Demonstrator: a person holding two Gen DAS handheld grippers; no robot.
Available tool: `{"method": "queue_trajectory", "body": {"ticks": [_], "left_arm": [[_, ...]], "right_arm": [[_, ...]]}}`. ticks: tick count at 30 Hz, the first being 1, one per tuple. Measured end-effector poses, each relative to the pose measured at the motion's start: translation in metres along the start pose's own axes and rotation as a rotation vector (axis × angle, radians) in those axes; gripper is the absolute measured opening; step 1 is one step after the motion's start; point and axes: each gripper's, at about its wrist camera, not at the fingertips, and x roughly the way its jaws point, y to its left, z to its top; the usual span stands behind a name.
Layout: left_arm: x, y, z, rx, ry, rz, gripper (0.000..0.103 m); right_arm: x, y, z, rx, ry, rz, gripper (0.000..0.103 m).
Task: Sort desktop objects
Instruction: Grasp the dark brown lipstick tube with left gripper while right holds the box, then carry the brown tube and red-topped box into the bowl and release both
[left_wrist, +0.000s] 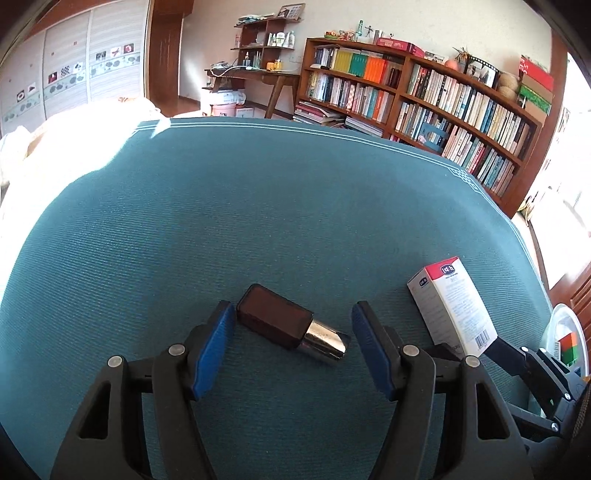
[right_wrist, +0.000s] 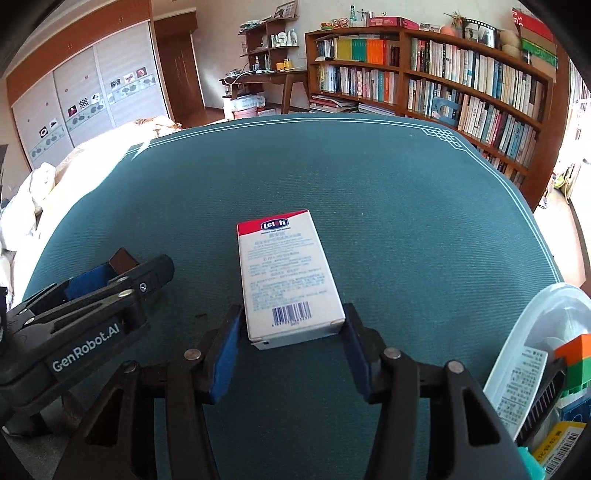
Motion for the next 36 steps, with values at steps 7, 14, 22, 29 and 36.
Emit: {"method": "queue_trajectory", "body": {"ticks": [7, 14, 22, 29, 36], "left_arm": [[-0.004, 0.013, -0.003, -0.033, -0.013, -0.066, 0.062], [-0.023, 0.004, -0.01, 0.045, -0.055, -0.044, 0.042], [-0.024, -0.005, -0.015, 0.067, -0.047, -0.066, 0.041], [-0.031, -0.01, -0.013, 0.071, -0.063, -0.082, 0.029], [-0.036, -0.016, -0.013, 0.089, -0.075, -0.096, 0.026]], "right_arm": [[0.004, -0.003, 0.002, -0.001, 0.003, 0.017, 0.061], [0.002, 0.0, -0.006, -0.021, -0.002, 0.035, 0.071], [-0.002, -0.004, -0.009, 0.013, -0.02, 0.018, 0.053], [-0.023, -0.008, -0.004, 0.052, -0.076, 0.048, 0.052], [-0.047, -0.015, -0.003, 0.081, -0.141, 0.043, 0.051]]}}
